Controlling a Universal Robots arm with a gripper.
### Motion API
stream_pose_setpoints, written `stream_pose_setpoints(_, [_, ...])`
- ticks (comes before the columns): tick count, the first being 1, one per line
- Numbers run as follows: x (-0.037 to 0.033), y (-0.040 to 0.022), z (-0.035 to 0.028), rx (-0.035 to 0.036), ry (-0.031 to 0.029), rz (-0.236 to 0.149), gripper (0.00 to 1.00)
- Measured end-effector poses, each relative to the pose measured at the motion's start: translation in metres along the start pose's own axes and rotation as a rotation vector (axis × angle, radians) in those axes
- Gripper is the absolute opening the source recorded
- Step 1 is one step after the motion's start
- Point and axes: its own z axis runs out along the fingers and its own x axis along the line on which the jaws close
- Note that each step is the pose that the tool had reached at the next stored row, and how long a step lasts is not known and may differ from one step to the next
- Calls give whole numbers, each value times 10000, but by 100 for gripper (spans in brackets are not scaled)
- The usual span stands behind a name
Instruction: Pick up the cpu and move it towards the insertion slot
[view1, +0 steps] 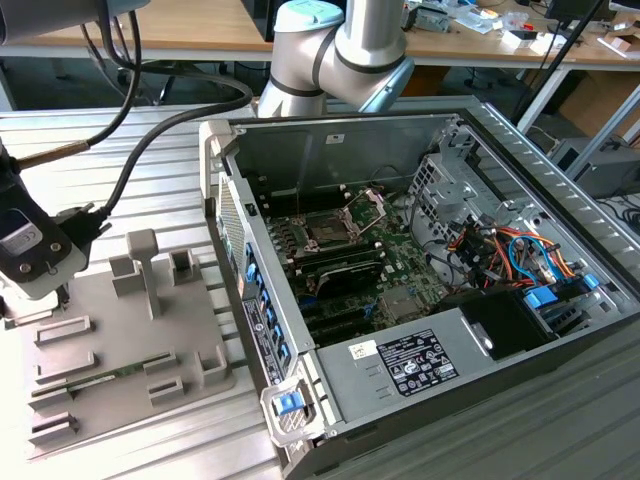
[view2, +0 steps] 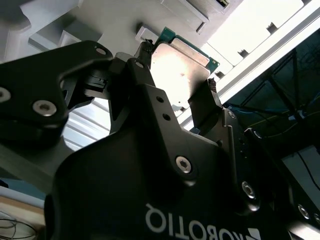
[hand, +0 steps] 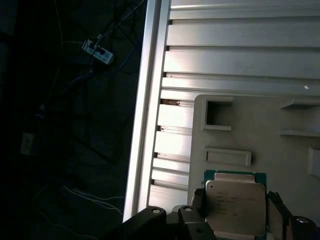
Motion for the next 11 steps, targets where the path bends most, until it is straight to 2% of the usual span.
stream_pose_setpoints(11, [0, 1, -32, 0, 0, 0, 55])
